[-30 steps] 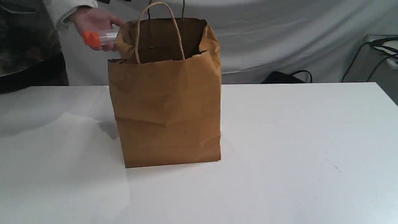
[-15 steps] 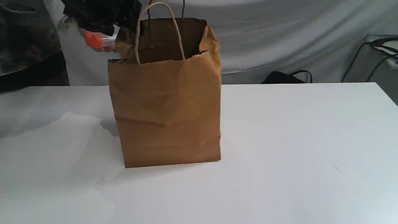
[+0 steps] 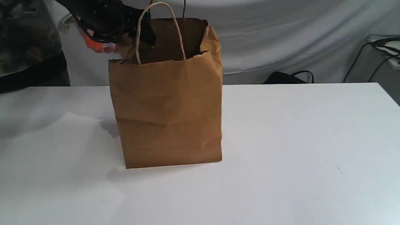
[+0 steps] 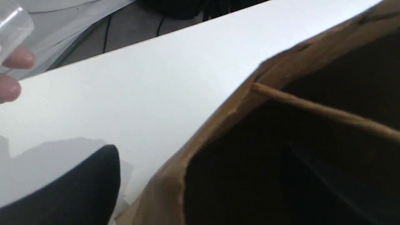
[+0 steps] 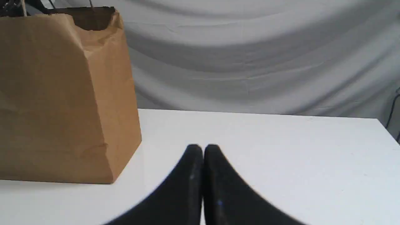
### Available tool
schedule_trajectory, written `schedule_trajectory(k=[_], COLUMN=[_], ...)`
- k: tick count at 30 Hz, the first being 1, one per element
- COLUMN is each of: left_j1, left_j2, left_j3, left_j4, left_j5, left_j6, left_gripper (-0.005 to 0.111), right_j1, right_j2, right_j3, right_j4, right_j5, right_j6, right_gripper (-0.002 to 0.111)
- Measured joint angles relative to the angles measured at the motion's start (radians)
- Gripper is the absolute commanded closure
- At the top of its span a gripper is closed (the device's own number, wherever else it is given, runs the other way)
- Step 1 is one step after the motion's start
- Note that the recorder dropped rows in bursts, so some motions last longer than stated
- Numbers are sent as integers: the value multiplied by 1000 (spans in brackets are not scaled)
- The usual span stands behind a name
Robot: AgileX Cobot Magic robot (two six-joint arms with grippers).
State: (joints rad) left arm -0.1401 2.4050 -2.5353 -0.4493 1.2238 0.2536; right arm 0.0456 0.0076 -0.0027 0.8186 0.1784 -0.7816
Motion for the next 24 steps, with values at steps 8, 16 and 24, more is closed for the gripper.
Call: schedule_trajectory(k=[8, 16, 24], left_j1=[0, 0, 0], left_j2=[24, 24, 25], left_j3=[0, 0, 0], left_j4=[-5, -5, -5], left_j5=[-2, -18, -20], left_j6=[0, -10, -52], left_gripper=[52, 83, 106], right_j1=[0, 0, 0], right_j2=[0, 0, 0], right_j3=[0, 0, 0], right_j4=[0, 0, 0], right_j5=[0, 0, 0], right_j6=[2, 2, 2], right_gripper=[108, 108, 108])
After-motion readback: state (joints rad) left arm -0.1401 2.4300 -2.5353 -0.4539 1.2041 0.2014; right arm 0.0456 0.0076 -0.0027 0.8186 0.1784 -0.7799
